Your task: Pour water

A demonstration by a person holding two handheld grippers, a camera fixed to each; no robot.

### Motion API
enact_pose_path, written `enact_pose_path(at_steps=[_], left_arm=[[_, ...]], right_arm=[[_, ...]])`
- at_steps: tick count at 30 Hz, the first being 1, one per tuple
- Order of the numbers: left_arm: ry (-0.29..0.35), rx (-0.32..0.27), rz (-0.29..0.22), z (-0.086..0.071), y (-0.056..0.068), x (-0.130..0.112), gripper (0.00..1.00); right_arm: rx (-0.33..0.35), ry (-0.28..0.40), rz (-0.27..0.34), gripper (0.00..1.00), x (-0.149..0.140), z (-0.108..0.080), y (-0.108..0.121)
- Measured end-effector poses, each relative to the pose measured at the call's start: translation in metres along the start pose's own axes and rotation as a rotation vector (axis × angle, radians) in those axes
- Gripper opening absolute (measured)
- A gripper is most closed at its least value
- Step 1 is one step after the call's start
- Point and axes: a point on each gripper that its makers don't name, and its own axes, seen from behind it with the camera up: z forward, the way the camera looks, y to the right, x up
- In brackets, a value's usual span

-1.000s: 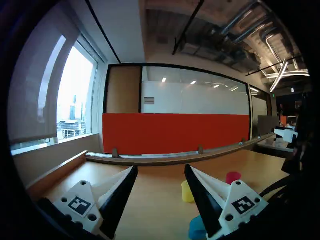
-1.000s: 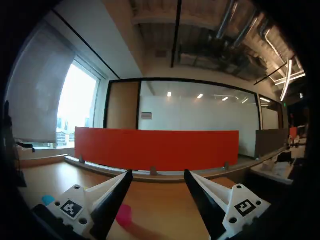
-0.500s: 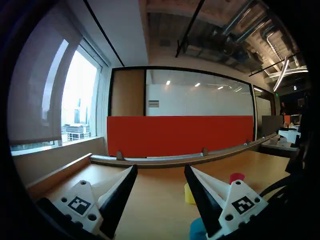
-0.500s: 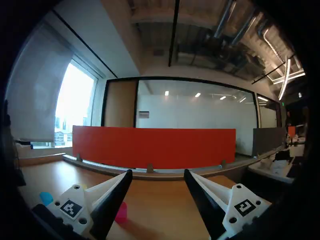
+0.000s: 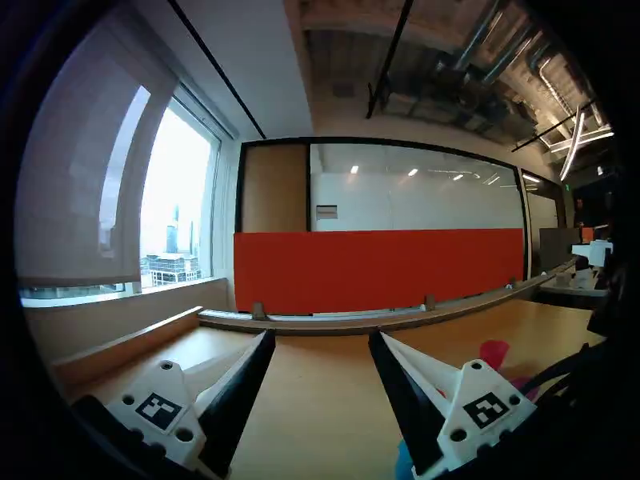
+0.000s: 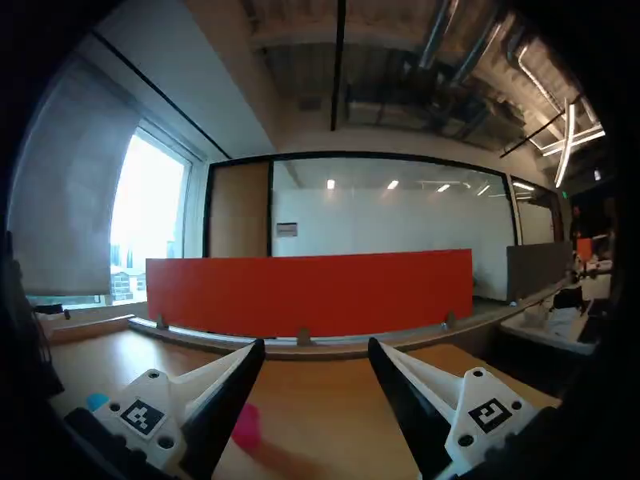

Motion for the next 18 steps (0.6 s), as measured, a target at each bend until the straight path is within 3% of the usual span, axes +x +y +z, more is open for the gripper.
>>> enact_pose_path(at_steps=[9,18], left_arm=[[-0.006,0.016,0.028,-0.001,0.000,-0.025,0.86],[-0.025,0.019,0.002,0.001,0.001,-0.051,0.86]], right_arm=[[-0.028,-0.019,-0.013,1.00,-0.005,-0.002,0.000],[-0.031,-0.030,-0.031,0.99,-0.008,-0.005,-0.003]])
